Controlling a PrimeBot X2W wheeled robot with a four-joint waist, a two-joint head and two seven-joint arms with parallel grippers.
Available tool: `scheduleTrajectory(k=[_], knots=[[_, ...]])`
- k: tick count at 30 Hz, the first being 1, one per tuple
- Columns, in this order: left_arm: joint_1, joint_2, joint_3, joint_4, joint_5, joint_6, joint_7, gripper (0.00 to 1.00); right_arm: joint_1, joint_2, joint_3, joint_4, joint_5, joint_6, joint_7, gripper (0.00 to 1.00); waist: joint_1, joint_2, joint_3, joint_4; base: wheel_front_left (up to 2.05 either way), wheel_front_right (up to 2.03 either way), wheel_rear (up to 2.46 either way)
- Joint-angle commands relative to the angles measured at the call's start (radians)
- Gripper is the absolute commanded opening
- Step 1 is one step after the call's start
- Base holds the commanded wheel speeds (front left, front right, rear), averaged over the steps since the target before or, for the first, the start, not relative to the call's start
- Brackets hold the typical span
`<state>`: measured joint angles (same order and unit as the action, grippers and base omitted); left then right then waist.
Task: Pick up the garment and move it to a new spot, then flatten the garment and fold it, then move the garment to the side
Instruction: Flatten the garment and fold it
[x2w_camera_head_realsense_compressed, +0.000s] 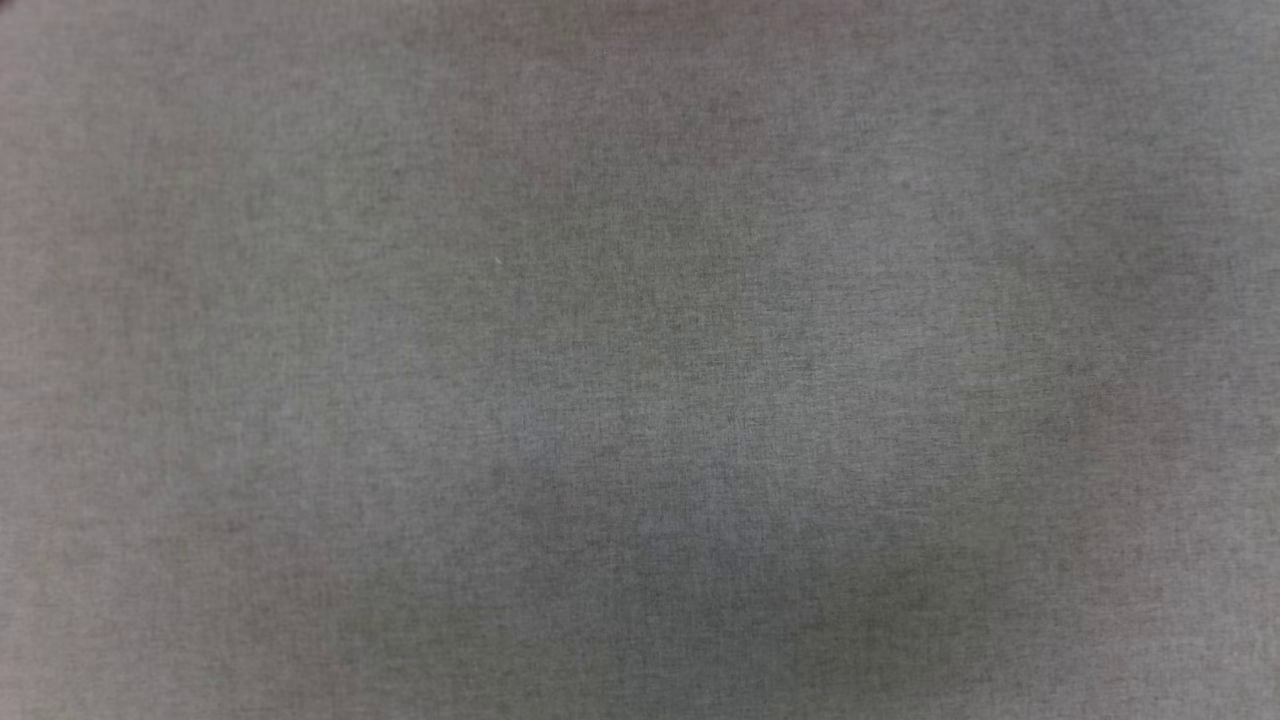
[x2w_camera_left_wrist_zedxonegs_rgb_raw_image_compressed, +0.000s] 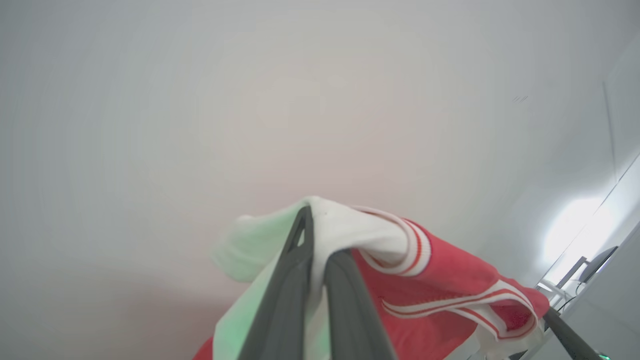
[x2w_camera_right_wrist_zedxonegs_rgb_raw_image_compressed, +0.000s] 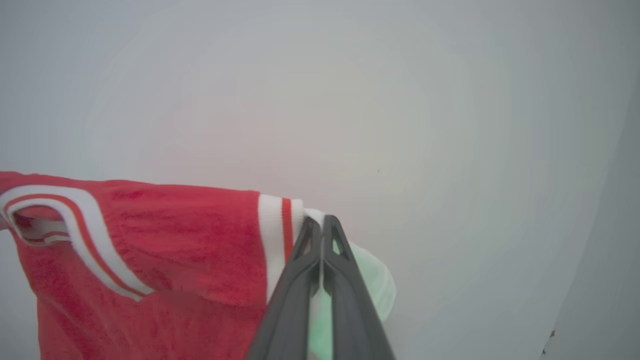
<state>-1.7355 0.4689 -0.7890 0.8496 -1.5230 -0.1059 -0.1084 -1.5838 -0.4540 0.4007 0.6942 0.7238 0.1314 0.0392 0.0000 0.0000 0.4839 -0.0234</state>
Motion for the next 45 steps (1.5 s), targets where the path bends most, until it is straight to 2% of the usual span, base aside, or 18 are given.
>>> scheduleTrajectory(k=[1,6,9,12,16,22,28,30,31,34,39,42,45], knots=[[-0.015,-0.018,0.021,0.035,-0.026,-0.01,-0.004,0.0,-0.043,0.01,-0.012,0.047,-0.028,-0.001,-0.03,0.0,0.0,0.0,-0.014,0.001,0.0,0.0,0.0],[0.028,-0.047,-0.006,0.061,-0.031,-0.025,0.055,0.0,-0.052,0.046,0.022,0.135,-0.03,-0.001,-0.042,0.0,0.0,0.0,-0.061,0.015,0.0,0.0,0.0],[0.132,-0.035,-0.042,0.006,-0.041,-0.026,0.116,0.0,0.025,0.031,0.079,0.137,0.0,-0.001,-0.013,0.0,0.0,0.0,-0.083,0.02,0.0,0.0,0.0],[0.284,-0.01,-0.115,-0.12,-0.034,-0.026,0.186,0.0,0.139,-0.014,0.145,0.096,0.04,-0.001,0.027,0.0,0.0,0.0,-0.102,0.031,0.0,0.0,0.0],[0.503,0.071,-0.151,-0.311,-0.082,-0.026,0.224,0.0,0.34,-0.088,0.217,0.007,0.116,-0.001,0.085,0.0,0.0,0.0,-0.124,0.039,0.0,0.0,0.0],[0.79,0.177,-0.171,-0.517,-0.1,-0.027,0.154,0.0,0.639,-0.191,0.24,-0.154,0.233,-0.001,0.16,0.0,0.0,0.0,-0.171,0.032,0.0,0.0,0.0],[1.009,0.301,-0.22,-0.675,-0.058,-0.026,0.09,0.0,0.926,-0.291,0.187,-0.335,0.293,-0.001,0.242,0.0,0.0,0.0,-0.22,0.031,0.0,0.0,0.0],[1.063,0.324,-0.237,-0.723,-0.048,-0.026,0.069,0.0,1.019,-0.324,0.148,-0.404,0.302,-0.001,0.269,0.0,0.0,0.0,-0.23,0.031,0.0,0.0,0.0],[1.063,0.324,-0.237,-0.723,-0.048,-0.026,0.069,0.0,1.019,-0.324,0.148,-0.404,0.302,-0.001,0.269,0.0,0.0,0.0,-0.23,0.031,0.0,0.0,0.0],[1.129,0.373,-0.26,-0.784,-0.022,-0.026,0.038,0.0,1.172,-0.342,0.094,-0.508,0.29,-0.001,0.31,0.0,0.0,0.0,-0.243,0.034,0.0,0.0,0.0],[1.222,0.434,-0.294,-0.849,0.018,-0.026,-0.016,0.0,1.409,-0.33,-0.033,-0.672,0.243,-0.001,0.393,0.0,0.0,0.0,-0.255,0.031,0.0,0.0,0.0],[1.269,0.47,-0.309,-0.88,0.03,-0.024,-0.037,0.0,1.543,-0.295,-0.127,-0.766,0.202,-0.001,0.46,0.0,0.0,0.0,-0.258,0.031,0.0,0.0,0.0],[1.304,0.507,-0.326,-0.907,0.048,-0.002,-0.044,0.0,1.661,-0.237,-0.222,-0.855,0.145,-0.001,0.538,0.0,0.0,0.0,-0.259,0.033,0.0,0.0,0.0]])
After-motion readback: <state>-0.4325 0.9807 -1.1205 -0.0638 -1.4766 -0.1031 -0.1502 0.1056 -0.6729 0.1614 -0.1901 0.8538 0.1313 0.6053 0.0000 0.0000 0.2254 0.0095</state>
